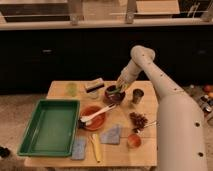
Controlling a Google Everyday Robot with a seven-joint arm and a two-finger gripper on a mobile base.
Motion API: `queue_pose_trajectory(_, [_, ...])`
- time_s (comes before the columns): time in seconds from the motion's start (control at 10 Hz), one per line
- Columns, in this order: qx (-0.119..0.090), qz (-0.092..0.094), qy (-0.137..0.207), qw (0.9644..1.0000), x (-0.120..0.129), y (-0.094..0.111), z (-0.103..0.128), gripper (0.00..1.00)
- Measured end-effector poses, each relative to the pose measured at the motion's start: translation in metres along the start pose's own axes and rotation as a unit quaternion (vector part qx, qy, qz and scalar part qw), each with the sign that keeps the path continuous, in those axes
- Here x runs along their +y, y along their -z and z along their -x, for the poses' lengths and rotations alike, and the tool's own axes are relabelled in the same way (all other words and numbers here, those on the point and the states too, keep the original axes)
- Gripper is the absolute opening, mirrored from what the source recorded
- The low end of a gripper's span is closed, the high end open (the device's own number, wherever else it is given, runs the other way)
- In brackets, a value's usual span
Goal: Place pepper in purple bowl
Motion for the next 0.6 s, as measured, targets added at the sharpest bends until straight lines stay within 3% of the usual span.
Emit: queue_pose_trajectory(0.6, [-0.012,-0.015,0.007,0.9998,0.0,-0.0066,0.0015,0.0])
